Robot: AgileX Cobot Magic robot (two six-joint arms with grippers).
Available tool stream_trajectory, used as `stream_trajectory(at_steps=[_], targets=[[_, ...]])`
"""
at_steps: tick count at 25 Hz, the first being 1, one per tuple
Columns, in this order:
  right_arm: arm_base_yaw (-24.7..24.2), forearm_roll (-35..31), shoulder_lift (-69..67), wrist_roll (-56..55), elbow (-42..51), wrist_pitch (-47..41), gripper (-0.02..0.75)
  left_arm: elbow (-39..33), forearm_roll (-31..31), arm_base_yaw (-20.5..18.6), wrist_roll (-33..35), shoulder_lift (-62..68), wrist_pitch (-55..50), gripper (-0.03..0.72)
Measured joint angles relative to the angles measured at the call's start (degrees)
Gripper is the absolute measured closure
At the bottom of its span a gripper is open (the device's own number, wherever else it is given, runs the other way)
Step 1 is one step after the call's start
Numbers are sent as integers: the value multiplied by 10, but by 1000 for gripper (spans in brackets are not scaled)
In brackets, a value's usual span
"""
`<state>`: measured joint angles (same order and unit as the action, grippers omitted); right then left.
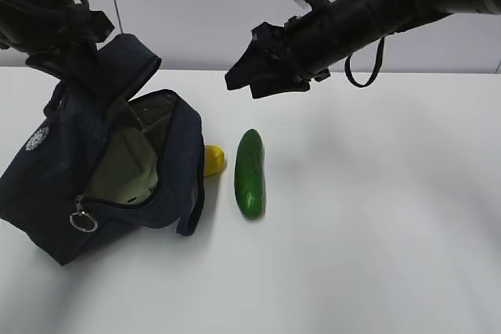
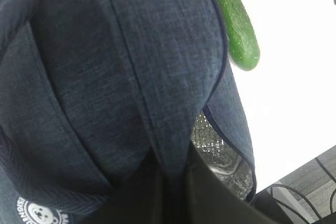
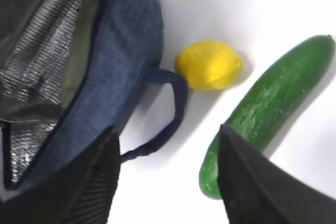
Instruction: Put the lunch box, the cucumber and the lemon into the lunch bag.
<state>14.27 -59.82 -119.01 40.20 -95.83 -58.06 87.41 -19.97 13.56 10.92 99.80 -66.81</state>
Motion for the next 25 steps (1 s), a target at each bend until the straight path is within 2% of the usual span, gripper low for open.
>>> stream_trajectory(at_steps=[6, 16, 19, 25], targets=[[20, 137, 6, -94, 0, 13, 295, 0, 6, -8, 7, 0, -13, 685], [124, 432, 6, -339, 0, 58, 295, 0, 17, -39, 27, 0, -16, 685], [134, 472, 6, -393, 0, 67, 295, 0, 17, -41, 31, 0, -16, 685], [137, 490, -18, -439, 0, 69, 295, 0, 19, -44, 40, 0, -16, 685]])
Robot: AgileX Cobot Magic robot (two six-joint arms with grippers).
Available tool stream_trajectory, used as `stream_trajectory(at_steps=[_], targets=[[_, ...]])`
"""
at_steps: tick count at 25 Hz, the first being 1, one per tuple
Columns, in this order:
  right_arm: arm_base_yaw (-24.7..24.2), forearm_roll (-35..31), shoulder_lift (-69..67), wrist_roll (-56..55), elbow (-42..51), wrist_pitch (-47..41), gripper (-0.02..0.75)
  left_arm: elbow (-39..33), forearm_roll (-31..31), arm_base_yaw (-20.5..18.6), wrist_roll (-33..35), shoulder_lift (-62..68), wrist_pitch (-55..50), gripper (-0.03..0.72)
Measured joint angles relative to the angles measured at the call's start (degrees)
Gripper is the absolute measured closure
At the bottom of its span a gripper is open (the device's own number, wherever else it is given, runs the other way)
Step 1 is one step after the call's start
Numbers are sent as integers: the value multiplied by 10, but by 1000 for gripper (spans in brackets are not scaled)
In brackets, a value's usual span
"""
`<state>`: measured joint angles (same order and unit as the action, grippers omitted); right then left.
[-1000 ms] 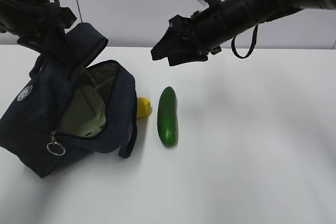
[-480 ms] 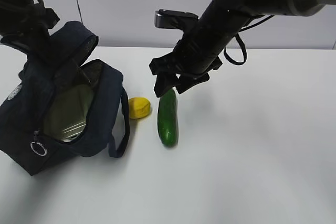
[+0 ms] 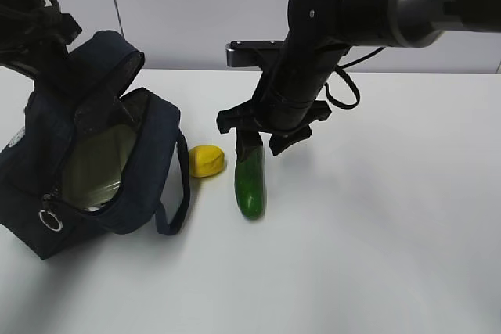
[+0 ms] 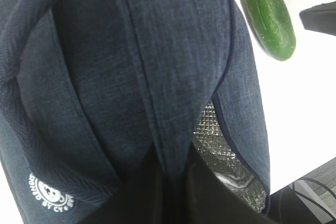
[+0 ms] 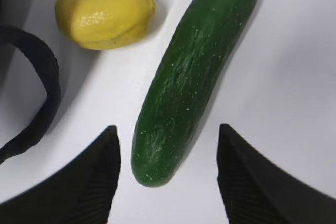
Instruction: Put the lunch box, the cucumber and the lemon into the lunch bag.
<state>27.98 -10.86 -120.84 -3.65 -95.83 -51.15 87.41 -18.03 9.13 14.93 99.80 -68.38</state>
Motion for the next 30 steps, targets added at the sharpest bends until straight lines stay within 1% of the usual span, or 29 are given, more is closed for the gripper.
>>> stream_trajectory(at_steps=[10, 16, 25, 30], targets=[[4, 0, -21, -35, -1, 34, 295, 0, 0, 0, 7, 0, 0, 685], [5, -13, -56, -41, -21, 37, 295, 0, 1, 0, 9, 0, 1, 685], [5, -13, -103, -59, -47, 31, 296, 0, 1, 0, 9, 0, 1, 686], [5, -11, -104, -61, -48, 24, 346, 0, 1, 0, 9, 0, 1, 686]])
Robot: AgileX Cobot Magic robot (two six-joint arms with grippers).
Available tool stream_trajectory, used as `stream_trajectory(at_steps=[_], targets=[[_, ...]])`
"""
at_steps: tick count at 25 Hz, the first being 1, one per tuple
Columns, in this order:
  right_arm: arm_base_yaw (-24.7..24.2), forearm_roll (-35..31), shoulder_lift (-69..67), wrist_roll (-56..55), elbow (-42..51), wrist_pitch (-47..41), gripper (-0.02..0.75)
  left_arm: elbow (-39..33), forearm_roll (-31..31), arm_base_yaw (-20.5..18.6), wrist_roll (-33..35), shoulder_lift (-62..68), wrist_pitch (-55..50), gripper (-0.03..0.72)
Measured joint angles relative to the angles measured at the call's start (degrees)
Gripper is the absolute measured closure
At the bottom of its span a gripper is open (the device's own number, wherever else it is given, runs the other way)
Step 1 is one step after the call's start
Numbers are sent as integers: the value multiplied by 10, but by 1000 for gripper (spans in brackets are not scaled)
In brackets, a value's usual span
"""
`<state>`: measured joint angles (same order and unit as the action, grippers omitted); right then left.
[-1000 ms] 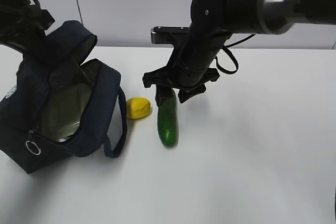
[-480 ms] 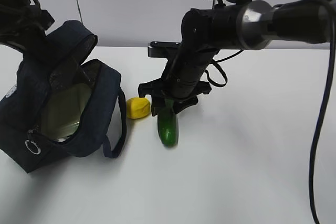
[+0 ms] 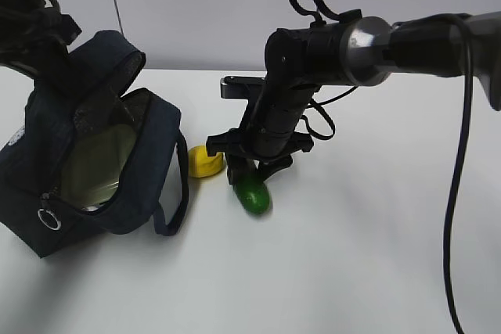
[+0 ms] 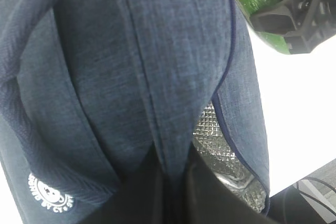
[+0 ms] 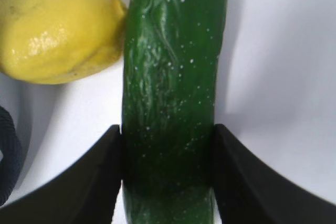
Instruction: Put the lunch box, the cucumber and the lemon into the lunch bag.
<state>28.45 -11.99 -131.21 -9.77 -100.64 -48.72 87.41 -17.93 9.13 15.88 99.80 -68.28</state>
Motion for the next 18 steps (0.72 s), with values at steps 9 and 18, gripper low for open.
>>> stream_trajectory(at_steps=[9, 18], targets=[[1, 3, 0, -1, -6, -12, 438, 0, 0, 0, 1, 0, 0, 686], [1, 23, 15, 2, -74, -99, 454, 0, 0, 0, 1, 0, 0, 686]])
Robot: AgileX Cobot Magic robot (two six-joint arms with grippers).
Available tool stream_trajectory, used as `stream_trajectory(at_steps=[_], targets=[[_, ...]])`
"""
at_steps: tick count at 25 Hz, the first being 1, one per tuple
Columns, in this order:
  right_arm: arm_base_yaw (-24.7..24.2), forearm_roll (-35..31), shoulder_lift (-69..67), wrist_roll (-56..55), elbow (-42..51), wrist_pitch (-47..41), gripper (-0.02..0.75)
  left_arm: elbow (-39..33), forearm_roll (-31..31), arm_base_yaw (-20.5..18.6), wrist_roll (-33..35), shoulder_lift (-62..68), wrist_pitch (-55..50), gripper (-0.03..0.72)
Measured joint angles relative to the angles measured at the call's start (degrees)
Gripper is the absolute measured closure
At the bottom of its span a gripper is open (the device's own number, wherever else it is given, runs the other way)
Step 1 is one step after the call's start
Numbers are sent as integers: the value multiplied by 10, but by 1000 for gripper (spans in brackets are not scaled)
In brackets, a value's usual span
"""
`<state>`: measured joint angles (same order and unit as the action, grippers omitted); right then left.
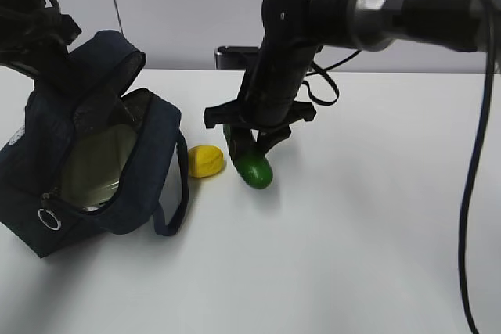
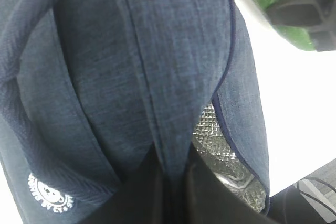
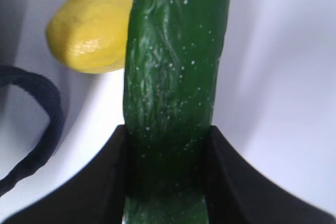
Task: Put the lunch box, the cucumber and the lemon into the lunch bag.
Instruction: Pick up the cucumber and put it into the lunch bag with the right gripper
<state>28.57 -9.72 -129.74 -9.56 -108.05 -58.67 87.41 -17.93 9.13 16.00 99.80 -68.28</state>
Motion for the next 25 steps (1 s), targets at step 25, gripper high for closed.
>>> stream_trajectory(at_steps=[25], targets=[[-35, -438, 165, 342, 171, 29, 479, 0, 0, 0, 0, 0, -2, 686]])
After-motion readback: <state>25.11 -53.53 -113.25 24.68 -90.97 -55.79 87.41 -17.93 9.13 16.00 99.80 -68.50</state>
